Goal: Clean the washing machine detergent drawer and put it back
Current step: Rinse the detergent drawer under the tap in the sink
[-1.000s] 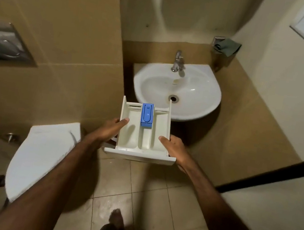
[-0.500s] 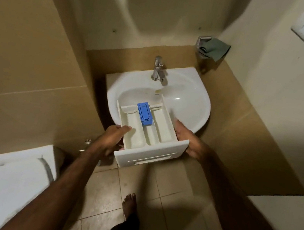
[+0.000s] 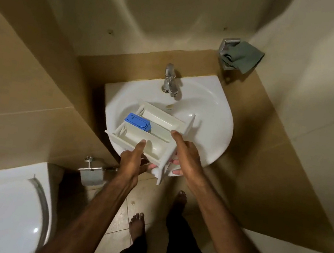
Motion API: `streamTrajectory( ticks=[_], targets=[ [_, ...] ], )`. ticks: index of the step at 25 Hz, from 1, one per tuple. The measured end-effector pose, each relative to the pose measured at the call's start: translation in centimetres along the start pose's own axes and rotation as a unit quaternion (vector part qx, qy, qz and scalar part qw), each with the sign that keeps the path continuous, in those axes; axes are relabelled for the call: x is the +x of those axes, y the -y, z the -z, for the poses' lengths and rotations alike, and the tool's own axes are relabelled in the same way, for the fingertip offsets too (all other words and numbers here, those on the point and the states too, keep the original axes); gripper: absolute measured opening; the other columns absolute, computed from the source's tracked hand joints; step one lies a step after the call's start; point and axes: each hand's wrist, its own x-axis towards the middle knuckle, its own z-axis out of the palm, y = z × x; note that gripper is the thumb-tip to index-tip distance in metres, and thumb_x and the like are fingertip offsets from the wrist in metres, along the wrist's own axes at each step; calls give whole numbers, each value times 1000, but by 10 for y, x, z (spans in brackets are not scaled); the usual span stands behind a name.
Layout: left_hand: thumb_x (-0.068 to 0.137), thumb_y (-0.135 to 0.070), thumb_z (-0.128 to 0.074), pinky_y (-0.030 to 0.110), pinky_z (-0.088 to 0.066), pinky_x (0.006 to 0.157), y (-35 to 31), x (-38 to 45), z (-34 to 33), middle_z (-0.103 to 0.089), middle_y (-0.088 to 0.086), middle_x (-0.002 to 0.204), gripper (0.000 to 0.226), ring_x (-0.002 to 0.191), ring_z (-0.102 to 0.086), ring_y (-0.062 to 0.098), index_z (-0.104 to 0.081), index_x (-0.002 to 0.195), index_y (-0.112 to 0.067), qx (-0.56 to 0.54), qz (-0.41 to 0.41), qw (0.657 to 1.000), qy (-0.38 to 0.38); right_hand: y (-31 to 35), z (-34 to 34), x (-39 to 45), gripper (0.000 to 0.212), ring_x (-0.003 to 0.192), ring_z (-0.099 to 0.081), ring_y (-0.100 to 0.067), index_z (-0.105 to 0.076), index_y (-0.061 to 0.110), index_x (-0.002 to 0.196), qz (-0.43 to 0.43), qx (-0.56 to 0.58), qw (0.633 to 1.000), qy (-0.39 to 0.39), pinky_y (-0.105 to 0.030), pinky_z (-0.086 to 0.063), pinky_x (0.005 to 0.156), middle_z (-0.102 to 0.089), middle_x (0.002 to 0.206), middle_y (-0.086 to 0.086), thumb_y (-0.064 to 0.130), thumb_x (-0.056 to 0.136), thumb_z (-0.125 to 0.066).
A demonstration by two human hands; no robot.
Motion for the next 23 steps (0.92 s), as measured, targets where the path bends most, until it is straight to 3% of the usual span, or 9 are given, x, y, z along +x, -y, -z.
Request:
streamTrajectory(
  ticks=[3, 6, 9, 13, 15, 17, 19, 21, 23],
  targets=[
    [97, -24, -69, 49, -63, 81, 3, 2, -28, -78, 13, 105, 34, 96, -76, 30, -64, 127, -10, -55, 20, 998, 20, 22, 4, 36, 78, 101, -66, -23, -59, 27, 125, 19, -109, 993, -37, -52, -60, 90, -66, 115, 1, 77, 66, -61],
    [95, -24, -71, 52, -60, 91, 7, 2, -53, -78, 14, 107, 36, 97, -76, 28, -64, 127, -9, -65, 33, 997, 12, 40, 18, 64, 50, 96, -68, -25, -59, 26, 117, 34, -177, 983, -16, -52, -59, 90, -69, 104, 2, 57, 79, -52],
    [90, -32, -75, 45, -61, 88, 4, 8, -67, -75, 19, 114, 51, 106, -74, 32, -61, 131, -5, -57, 87, 994, 36, 54, 37, 95, 41, 98, -67, -29, -64, 25, 113, 49, -226, 973, 2, -52, -57, 93, -70, 106, -1, 46, 81, -47],
    [95, -52, -62, 37, -64, 77, -42, -1, -56, -72, 25, 118, 59, 108, -72, 36, -58, 128, -4, 151, 213, 951, 168, 71, 59, 128, 33, 98, -66, -30, -63, 24, 115, 73, -291, 954, 14, -48, -55, 94, -70, 107, -2, 40, 91, -48],
    [100, -46, -58, 39, -63, 74, -77, 2, -52, -76, 21, 108, 46, 93, -75, 35, -65, 119, -5, 248, 112, 954, 125, 78, 64, 140, 33, 98, -67, -29, -63, 25, 116, 75, -304, 949, 32, -48, -56, 94, -69, 106, -1, 41, 91, -48],
    [102, -33, -59, 39, -60, 70, -112, 16, -53, -77, 12, 96, 23, 86, -73, 34, -71, 105, -13, 301, -112, 947, 24, 81, 65, 149, 30, 97, -67, -28, -64, 27, 111, 76, -308, 947, 52, -48, -56, 93, -69, 102, 1, 42, 90, -49],
    [102, -30, -59, 37, -57, 78, -147, 40, -67, -75, -1, 101, 17, 93, -70, 24, -72, 110, -23, 424, -343, 837, -32, 83, 65, 153, 29, 95, -68, -26, -67, 29, 108, 81, -309, 945, 66, -48, -57, 92, -70, 100, 2, 45, 88, -51],
    [104, -31, -56, 40, -52, 93, -180, 75, -88, -67, -3, 132, 31, 117, -61, 23, -63, 134, -28, 581, -483, 656, -13, 85, 65, 157, 34, 97, -69, -26, -69, 28, 108, 80, -301, 948, 71, -47, -57, 95, -72, 101, 2, 48, 86, -53],
    [104, -31, -50, 47, -49, 101, -205, 108, -111, -48, -3, 156, 45, 134, -48, 30, -47, 149, -30, 704, -526, 476, 41, 83, 63, 155, 40, 98, -69, -26, -70, 29, 109, 81, -308, 945, 69, -48, -56, 97, -73, 102, 3, 53, 83, -52]
  ],
)
